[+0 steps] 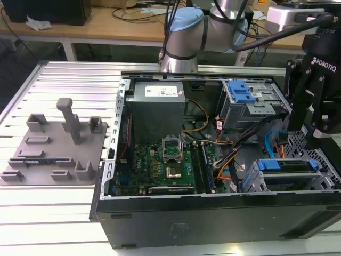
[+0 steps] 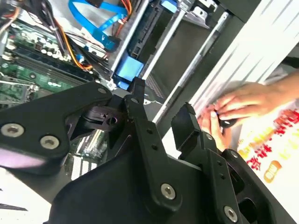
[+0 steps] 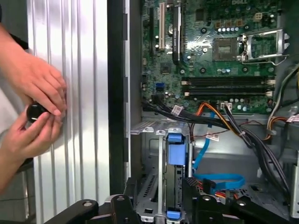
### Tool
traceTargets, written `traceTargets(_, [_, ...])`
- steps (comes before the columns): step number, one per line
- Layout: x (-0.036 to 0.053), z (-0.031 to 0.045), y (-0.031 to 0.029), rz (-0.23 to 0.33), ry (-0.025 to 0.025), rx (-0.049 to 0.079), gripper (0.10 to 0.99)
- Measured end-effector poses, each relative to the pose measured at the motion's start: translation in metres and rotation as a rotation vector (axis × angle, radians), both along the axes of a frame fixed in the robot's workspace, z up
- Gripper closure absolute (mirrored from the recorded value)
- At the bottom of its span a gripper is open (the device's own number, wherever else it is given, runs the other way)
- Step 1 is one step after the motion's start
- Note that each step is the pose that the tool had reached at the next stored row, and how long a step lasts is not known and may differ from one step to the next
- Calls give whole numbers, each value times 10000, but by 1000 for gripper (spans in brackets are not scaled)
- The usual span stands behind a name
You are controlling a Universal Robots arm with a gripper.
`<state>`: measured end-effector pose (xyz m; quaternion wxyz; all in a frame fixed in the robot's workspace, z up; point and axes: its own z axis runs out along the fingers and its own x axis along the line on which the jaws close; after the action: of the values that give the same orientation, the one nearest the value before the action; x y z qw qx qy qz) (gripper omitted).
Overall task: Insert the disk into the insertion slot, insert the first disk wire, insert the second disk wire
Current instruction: 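Insert the first disk wire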
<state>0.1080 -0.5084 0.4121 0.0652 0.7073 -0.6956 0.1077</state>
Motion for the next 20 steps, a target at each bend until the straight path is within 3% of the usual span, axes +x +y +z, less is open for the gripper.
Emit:
traceTargets(2, [5, 0, 99, 0, 0, -211, 580])
traceTargets(3, [11, 0, 190, 0, 1, -314, 580])
traceTargets(11, [31, -4, 594, 0, 4, -747, 580])
traceTargets(13, [75, -10, 634, -9, 21, -778, 580])
traceTargets(18, [245, -19, 670, -73, 60, -791, 580])
traceTargets(20, [316, -25, 674, -184, 64, -885, 580])
